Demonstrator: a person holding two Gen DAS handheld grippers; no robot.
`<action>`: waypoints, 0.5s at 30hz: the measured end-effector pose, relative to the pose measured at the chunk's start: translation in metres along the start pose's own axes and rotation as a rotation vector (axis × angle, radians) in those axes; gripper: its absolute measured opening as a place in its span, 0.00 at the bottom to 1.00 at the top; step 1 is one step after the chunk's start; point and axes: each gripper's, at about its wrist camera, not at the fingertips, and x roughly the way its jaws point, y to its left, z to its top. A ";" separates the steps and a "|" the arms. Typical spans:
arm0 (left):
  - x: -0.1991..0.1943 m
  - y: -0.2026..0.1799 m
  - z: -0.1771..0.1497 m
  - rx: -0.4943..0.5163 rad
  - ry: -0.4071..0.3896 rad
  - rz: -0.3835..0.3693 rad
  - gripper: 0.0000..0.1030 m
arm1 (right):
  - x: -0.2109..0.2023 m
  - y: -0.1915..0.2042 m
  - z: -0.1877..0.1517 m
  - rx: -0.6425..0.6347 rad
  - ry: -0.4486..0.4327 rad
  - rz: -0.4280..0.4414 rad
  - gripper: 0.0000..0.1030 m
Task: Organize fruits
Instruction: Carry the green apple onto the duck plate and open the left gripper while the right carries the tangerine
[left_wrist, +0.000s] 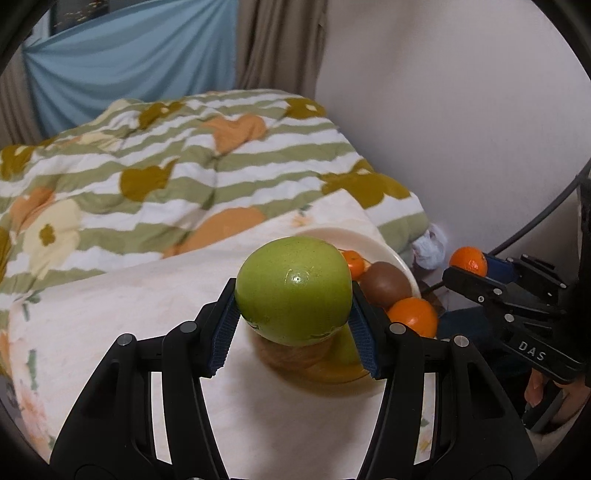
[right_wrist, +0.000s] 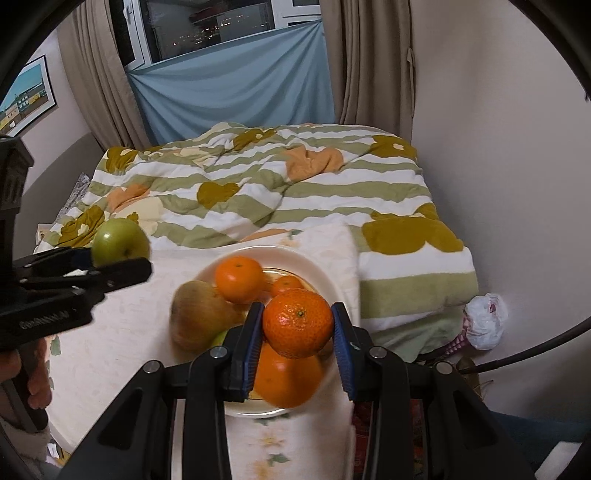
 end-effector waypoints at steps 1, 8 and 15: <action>0.005 -0.004 0.000 0.003 0.006 -0.004 0.61 | 0.001 -0.005 -0.001 0.003 0.002 0.001 0.32; 0.048 -0.033 0.002 0.070 0.047 -0.003 0.61 | 0.013 -0.031 -0.007 0.030 0.021 0.004 0.32; 0.072 -0.050 0.001 0.152 0.062 0.006 0.61 | 0.020 -0.045 -0.010 0.055 0.021 0.002 0.32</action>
